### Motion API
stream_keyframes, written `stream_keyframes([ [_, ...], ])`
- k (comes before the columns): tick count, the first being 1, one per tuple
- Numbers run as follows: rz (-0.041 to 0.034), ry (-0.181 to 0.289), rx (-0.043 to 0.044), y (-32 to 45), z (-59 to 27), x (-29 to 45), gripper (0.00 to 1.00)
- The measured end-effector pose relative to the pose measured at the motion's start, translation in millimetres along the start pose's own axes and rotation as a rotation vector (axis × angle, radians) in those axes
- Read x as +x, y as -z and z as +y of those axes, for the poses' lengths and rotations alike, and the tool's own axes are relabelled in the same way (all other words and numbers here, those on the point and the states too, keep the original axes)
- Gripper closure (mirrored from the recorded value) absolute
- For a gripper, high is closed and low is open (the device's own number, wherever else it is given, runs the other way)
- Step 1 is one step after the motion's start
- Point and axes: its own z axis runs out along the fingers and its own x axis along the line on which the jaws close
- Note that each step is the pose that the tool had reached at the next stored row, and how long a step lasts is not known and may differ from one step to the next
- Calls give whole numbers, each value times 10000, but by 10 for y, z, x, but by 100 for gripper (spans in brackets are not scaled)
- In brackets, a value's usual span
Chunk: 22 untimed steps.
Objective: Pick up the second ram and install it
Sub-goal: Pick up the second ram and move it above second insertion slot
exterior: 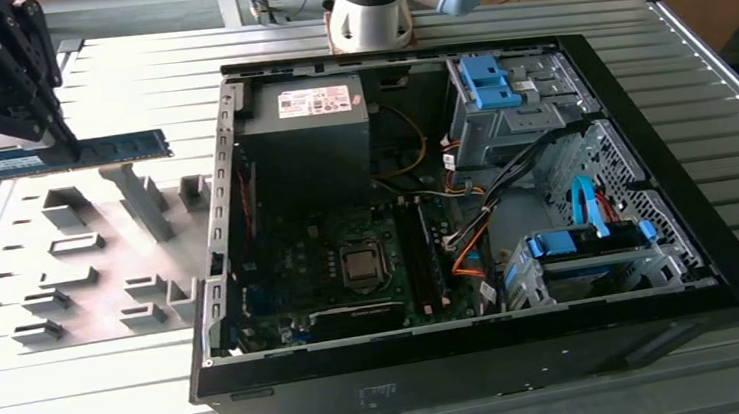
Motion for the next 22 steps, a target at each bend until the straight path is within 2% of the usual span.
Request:
stream_keyframes([
  [11, 0, 1, -1, 2, -124, 3, 86],
  [13, 0, 1, 0, 2, -176, 4, 86],
  [22, 0, 1, 0, 4, -286, 7, 86],
])
